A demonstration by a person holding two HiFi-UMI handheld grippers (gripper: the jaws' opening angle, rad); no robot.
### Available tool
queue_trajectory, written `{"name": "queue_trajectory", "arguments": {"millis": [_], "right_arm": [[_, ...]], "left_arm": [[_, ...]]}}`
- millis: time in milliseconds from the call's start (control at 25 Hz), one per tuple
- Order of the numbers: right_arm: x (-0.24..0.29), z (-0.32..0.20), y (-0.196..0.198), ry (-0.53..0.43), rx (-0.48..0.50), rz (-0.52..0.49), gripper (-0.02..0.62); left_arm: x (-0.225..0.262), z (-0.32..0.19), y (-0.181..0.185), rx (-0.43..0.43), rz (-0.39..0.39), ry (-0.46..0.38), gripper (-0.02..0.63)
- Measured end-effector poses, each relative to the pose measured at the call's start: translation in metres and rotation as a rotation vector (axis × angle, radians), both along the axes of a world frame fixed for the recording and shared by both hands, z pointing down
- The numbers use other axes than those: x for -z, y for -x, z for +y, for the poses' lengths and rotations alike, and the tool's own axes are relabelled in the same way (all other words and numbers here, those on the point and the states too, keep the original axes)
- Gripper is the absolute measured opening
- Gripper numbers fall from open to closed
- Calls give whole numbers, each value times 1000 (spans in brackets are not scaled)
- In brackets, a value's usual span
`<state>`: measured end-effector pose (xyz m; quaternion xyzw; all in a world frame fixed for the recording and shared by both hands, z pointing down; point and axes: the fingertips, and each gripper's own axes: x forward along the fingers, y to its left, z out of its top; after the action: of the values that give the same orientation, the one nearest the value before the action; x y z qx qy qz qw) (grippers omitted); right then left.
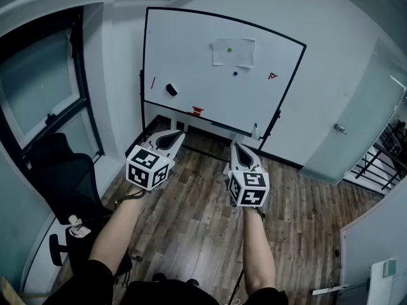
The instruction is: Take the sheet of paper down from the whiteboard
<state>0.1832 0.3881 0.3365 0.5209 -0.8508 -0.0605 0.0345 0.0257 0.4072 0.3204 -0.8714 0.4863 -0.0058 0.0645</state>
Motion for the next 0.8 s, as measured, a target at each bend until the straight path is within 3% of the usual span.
{"name": "queue_trajectory", "arguments": {"millis": [320,800], "right_arm": [[-8,8,36,10,-6,-19,25],[-33,-43,33,30,7,-2,25]], "left_arm": [[-4,5,34,-17,-1,4,21],[-27,-50,19,-42,15,19,21]]}}
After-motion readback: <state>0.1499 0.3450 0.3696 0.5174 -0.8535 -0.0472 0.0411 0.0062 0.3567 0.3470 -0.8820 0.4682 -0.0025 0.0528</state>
